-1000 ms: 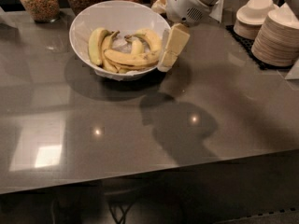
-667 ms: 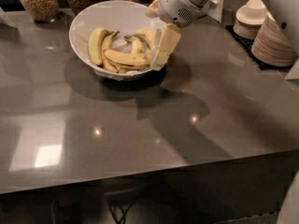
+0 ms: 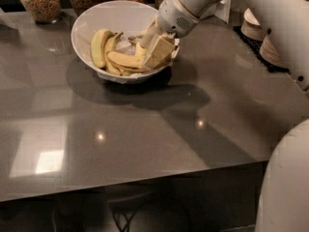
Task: Pick banana from white bowl
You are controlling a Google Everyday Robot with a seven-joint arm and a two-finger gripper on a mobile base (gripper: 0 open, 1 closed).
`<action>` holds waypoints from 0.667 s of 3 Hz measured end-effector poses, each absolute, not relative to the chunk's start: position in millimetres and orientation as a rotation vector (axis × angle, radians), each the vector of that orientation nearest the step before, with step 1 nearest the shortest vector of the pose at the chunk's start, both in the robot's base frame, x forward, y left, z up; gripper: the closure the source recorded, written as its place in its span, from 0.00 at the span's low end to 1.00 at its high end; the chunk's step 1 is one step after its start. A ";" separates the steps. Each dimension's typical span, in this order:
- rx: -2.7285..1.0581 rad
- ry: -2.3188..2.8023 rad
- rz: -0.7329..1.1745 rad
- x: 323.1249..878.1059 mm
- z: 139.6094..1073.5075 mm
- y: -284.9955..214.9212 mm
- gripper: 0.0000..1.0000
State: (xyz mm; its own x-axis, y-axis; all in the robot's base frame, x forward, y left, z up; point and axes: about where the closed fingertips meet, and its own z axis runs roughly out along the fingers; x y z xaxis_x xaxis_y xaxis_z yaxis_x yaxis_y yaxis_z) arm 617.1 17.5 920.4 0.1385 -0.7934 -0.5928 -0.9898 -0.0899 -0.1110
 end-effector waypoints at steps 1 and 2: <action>-1.947 1.710 0.596 612.2 911.7 24.5 0.49; -1.956 1.712 0.637 608.0 906.4 30.1 0.47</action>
Offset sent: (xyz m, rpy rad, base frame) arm -0.0169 0.0131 -0.0163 0.0218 0.1099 0.0449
